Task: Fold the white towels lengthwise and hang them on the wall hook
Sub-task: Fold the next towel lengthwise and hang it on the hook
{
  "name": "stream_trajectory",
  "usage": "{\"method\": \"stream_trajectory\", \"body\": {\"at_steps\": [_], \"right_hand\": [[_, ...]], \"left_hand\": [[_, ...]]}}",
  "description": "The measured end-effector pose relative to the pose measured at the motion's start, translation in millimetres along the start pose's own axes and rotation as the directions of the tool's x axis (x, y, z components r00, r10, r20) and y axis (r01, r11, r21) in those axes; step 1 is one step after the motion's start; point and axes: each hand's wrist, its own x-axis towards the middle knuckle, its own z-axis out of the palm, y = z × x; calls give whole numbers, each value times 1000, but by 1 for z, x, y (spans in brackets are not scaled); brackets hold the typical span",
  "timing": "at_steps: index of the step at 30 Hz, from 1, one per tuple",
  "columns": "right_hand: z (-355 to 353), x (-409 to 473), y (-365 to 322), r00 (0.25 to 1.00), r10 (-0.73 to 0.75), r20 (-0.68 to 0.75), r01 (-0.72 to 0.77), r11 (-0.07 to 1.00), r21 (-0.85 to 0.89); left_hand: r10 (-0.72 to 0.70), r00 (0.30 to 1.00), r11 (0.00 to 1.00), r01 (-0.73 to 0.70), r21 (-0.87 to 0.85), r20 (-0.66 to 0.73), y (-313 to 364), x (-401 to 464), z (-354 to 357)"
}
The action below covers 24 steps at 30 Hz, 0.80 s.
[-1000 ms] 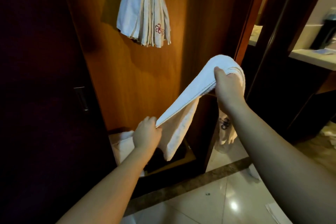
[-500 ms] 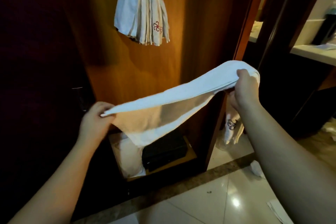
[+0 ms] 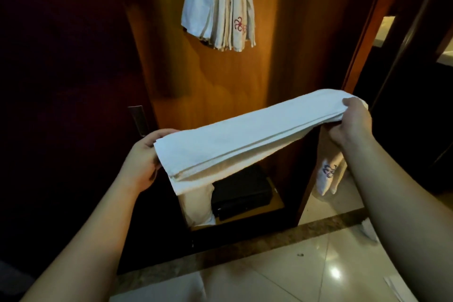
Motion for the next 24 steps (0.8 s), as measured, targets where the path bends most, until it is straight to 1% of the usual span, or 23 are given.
{"method": "stream_trajectory", "body": {"at_steps": [1, 3, 6, 8, 10, 13, 17, 20, 22, 24], "right_hand": [[-1, 1, 1, 1000, 5, -2, -5, 1000, 3], [-2, 2, 5, 1000, 22, -12, -22, 1000, -4], [-6, 6, 10, 998, 60, -8, -60, 998, -30], [-9, 8, 12, 996, 88, 9, -88, 996, -24], [-10, 10, 12, 993, 113, 38, -114, 994, 4], [-11, 11, 14, 991, 119, 66, -122, 992, 44], [-13, 13, 15, 991, 121, 60, -125, 989, 81], [-14, 13, 13, 990, 126, 67, -132, 987, 97], [-14, 10, 12, 989, 130, 73, -137, 985, 105], [-14, 7, 10, 986, 123, 114, -138, 981, 137]], "left_hand": [[-32, 999, 999, 32, -14, -2, 3, -2, 0], [-50, 999, 996, 51, -74, 23, 7, -5, 1], [-41, 997, 973, 56, -224, 72, 5, -6, -1], [-13, 990, 969, 46, -244, 137, 0, -6, -6], [-16, 987, 972, 53, -231, 163, -4, -7, -6], [-30, 995, 959, 56, -276, 95, -4, -5, 0], [-72, 997, 970, 71, -234, 5, -7, -5, 8], [-104, 994, 965, 94, -246, -28, -10, -4, 9], [-107, 994, 960, 101, -261, -10, -16, -4, 7], [-131, 989, 926, 145, -350, 64, -21, -5, 7]]}}
